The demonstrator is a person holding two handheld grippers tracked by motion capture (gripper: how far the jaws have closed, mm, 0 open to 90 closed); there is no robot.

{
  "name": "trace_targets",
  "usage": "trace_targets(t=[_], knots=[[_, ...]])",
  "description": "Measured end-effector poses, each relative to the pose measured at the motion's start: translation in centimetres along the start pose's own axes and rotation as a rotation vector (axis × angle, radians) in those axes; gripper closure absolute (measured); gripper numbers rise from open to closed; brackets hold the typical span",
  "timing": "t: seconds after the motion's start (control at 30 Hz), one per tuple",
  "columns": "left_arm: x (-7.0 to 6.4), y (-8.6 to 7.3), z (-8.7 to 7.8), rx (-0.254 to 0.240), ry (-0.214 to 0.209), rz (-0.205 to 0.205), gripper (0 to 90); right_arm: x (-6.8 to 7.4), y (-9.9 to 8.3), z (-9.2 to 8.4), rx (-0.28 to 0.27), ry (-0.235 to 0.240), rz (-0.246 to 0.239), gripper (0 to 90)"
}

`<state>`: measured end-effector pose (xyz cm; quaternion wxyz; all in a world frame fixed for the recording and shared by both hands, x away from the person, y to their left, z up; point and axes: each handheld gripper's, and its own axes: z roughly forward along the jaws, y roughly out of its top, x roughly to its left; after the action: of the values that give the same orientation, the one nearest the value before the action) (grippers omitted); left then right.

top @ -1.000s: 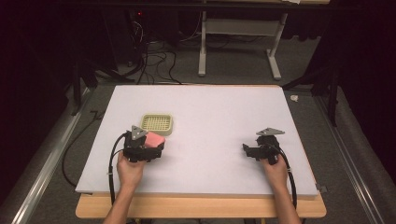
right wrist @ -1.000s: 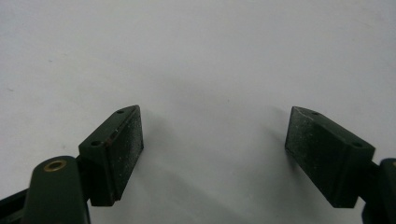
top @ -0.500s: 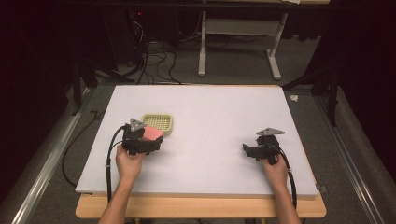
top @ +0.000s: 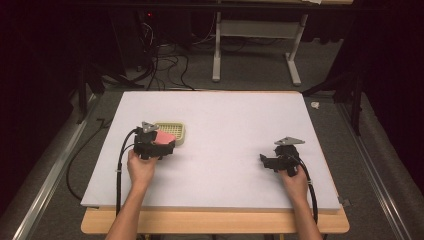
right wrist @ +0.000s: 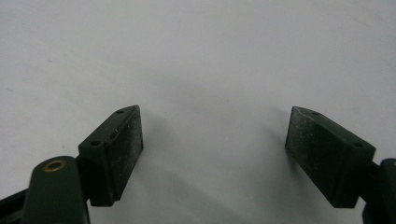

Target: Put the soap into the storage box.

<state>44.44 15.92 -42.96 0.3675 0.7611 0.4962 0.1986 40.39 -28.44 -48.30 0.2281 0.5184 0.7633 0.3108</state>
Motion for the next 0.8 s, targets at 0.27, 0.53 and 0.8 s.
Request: trace_targets(t=[0.27, 0.53, 0.8], knots=[[0.4, 0.4, 0.7, 0.026, 0.027, -0.002, 13.9, 0.0, 0.0, 0.0, 0.0, 0.0, 0.0, 19.7], [0.8, 1.3, 1.7, 0.044, 0.034, -0.013, 13.9, 0.0, 0.0, 0.0, 0.0, 0.0, 0.0, 19.7], [0.5, 1.7, 3.0, 0.076, 0.052, 0.003, 13.9, 0.0, 0.0, 0.0, 0.001, 0.0, -0.001, 19.7]])
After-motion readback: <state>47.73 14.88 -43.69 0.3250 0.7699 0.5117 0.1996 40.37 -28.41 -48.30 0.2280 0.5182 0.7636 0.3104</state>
